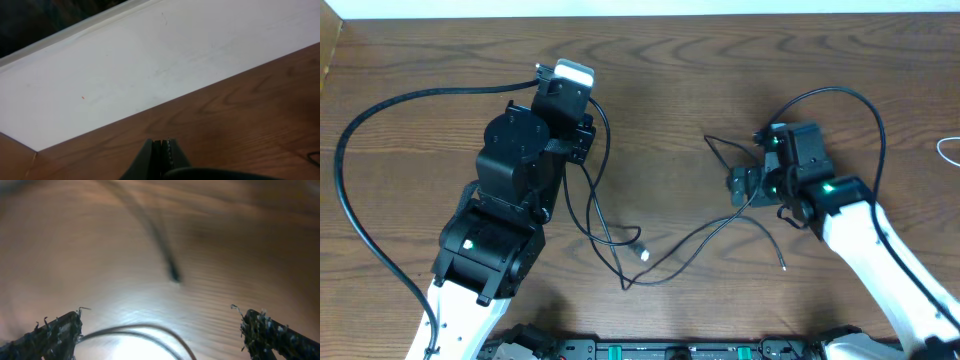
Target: Untangle cables
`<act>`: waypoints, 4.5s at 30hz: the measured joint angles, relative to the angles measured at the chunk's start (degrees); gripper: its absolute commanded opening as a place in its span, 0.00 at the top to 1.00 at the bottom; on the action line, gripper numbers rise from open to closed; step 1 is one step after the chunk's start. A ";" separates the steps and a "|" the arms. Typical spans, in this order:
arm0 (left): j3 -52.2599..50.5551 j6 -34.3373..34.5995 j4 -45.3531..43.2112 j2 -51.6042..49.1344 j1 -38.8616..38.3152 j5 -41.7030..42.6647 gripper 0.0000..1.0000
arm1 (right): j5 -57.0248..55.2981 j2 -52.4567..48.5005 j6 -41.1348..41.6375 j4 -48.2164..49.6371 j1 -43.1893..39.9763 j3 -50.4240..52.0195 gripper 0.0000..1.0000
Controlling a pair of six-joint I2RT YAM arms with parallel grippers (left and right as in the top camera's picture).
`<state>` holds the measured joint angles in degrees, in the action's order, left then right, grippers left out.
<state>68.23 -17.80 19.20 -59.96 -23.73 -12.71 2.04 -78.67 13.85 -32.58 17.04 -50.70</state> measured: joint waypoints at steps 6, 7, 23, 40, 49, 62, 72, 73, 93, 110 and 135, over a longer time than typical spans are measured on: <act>0.00 0.22 0.31 0.00 0.00 0.02 0.92 | -12.35 -11.54 10.03 -0.15 -2.36 0.00 0.01; 0.00 0.22 0.31 0.00 0.00 0.02 0.93 | -12.35 -14.23 10.99 -0.87 -2.62 0.00 0.01; 0.00 0.74 1.27 0.00 0.00 0.37 0.93 | -20.50 -18.75 32.70 -11.39 -3.61 -1.68 0.01; 0.00 1.22 1.38 0.00 0.00 0.42 0.36 | -33.55 -1.75 39.04 -13.27 -21.29 -0.33 0.01; 0.00 1.22 2.08 0.00 0.00 0.39 0.18 | 5.79 2.34 9.66 -5.53 -20.70 -0.33 0.01; 0.00 9.88 21.03 -1.18 0.42 -3.67 0.11 | 10.93 2.34 -10.64 -10.01 2.93 -0.33 0.01; 0.00 26.47 27.82 -4.39 10.40 -17.00 0.11 | 4.94 2.14 -14.62 -1.03 19.17 -0.31 0.01; 0.00 27.54 27.80 -4.46 12.20 -17.49 0.11 | 4.90 1.77 -15.93 -0.96 20.98 -0.31 0.01; 0.00 37.53 28.15 -4.68 34.23 -15.61 0.10 | 7.04 -10.88 -31.08 7.67 33.86 -0.24 0.01; 0.00 37.55 28.15 -6.43 34.23 -14.60 0.09 | 6.95 -11.02 -32.50 -0.63 37.13 -0.24 0.01; 0.00 37.55 28.15 -6.43 34.23 -14.58 0.09 | -1.66 -21.51 -32.28 12.81 36.76 -0.66 0.99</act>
<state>68.23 19.75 47.35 -66.39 10.50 -27.29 0.38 -100.18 -18.44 -19.77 53.80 -51.35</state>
